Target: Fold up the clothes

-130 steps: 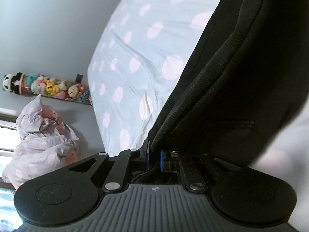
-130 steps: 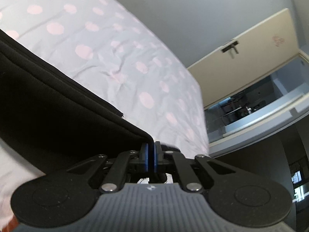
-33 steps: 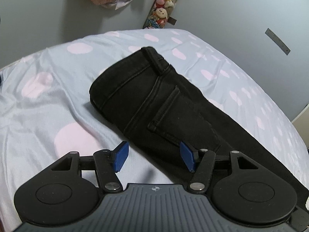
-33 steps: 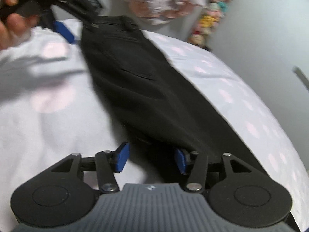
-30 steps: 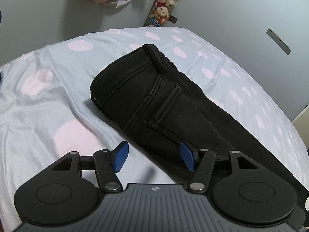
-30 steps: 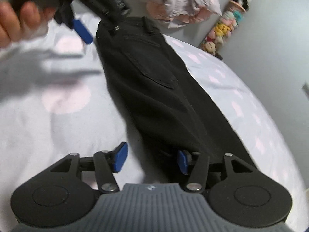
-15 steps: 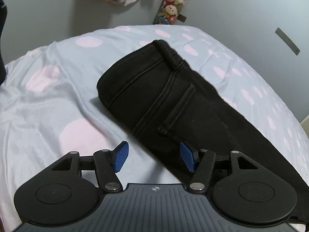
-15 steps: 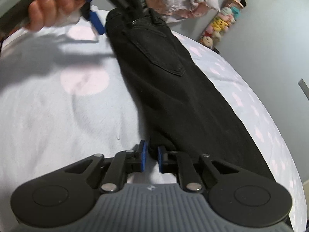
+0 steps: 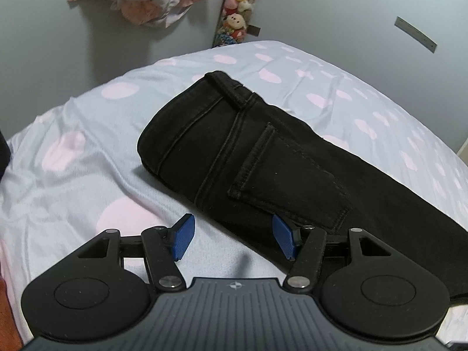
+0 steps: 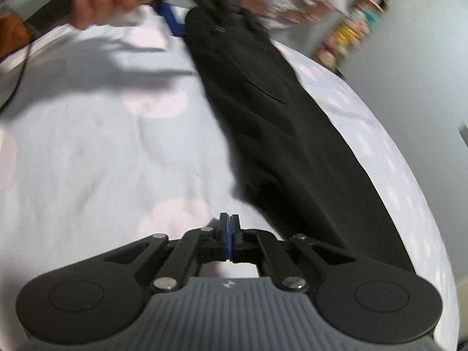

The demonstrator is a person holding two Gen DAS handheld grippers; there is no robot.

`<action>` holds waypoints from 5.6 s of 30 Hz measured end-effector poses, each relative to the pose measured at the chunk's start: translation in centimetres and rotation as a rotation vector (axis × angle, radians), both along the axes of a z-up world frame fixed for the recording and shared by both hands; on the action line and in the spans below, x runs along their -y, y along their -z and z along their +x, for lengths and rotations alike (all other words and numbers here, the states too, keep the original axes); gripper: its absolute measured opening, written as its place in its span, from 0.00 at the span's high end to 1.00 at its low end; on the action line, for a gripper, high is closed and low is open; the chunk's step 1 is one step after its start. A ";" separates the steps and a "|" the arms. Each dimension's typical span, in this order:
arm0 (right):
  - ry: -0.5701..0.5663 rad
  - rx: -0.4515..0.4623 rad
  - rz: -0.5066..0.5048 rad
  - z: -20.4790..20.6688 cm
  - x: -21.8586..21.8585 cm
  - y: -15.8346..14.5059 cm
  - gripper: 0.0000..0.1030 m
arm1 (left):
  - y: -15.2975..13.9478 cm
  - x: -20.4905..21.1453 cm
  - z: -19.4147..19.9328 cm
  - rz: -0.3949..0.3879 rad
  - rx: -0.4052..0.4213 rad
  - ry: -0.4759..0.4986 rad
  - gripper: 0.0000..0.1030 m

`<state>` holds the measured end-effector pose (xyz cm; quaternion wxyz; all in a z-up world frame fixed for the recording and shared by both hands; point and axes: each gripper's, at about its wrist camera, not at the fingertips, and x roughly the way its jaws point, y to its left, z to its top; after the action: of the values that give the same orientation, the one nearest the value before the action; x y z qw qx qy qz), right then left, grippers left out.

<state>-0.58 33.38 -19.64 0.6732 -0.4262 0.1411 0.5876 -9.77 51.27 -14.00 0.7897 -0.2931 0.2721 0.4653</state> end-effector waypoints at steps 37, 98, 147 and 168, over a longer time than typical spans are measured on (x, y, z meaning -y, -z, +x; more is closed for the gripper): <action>1.511 -0.735 0.469 38.1 22.1 -4.2 0.26 | 0.7 3.3 4.1 0.220 -0.034 0.122 0.29; 1.364 -0.590 0.637 43.9 19.5 -11.8 0.90 | -0.3 2.7 3.4 0.300 -0.027 0.076 0.29; 1.110 -0.787 0.753 42.0 23.1 -12.7 0.90 | 4.1 25.9 35.0 0.187 -0.018 0.978 0.75; 0.705 -0.564 0.576 31.5 10.2 -16.8 0.90 | 0.5 19.7 22.4 0.168 -0.019 0.782 0.78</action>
<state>30.91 23.15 -2.88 0.8554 0.0237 0.2840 0.4325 12.61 31.61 -14.53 0.9259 -0.0974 0.3315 0.1529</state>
